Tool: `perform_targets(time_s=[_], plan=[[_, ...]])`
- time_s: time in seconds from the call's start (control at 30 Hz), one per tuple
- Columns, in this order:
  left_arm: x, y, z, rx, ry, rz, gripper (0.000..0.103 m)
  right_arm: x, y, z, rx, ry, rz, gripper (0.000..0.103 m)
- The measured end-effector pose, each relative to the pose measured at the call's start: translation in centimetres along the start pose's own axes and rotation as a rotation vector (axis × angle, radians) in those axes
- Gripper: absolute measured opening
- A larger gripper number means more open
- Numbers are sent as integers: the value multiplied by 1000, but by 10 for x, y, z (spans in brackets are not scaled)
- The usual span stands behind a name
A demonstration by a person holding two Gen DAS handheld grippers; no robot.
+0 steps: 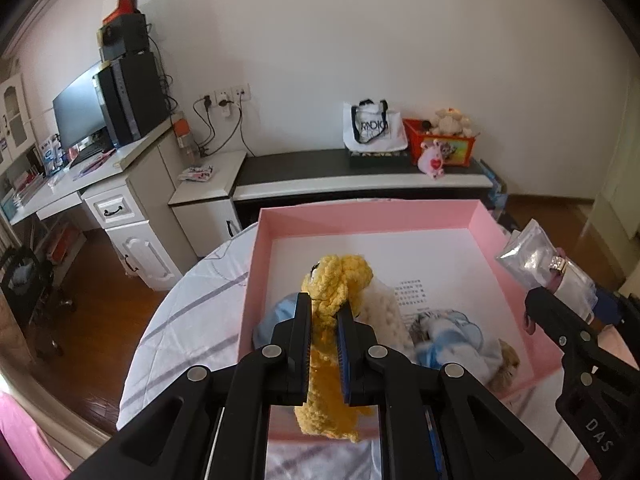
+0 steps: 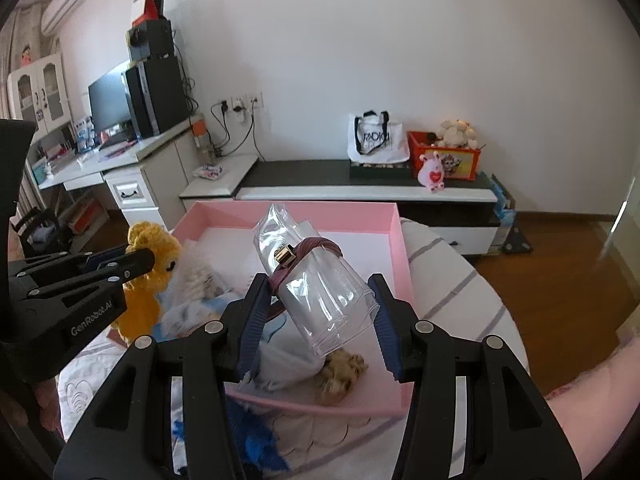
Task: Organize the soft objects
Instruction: 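Carry the yellow toy over the pink tray with the left tool while the right tool brings the bottle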
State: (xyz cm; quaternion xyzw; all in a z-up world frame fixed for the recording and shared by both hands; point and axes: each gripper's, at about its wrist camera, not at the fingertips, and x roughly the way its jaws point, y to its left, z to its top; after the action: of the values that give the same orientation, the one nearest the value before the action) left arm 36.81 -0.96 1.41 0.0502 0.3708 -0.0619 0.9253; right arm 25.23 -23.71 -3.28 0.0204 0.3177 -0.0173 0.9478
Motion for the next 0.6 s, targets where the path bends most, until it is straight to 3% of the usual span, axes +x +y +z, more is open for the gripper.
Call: perform_targets(time_s=[0.23, 0.47, 0.6], plan=[[36, -18, 27, 23, 46, 13, 8, 34, -4, 25, -28, 43, -9, 47], [57, -21, 59, 56, 50, 9, 8, 70, -8, 37, -1, 131, 108, 47], [83, -21, 72, 49, 68, 15, 8, 83, -8, 41, -27, 138, 69, 47]])
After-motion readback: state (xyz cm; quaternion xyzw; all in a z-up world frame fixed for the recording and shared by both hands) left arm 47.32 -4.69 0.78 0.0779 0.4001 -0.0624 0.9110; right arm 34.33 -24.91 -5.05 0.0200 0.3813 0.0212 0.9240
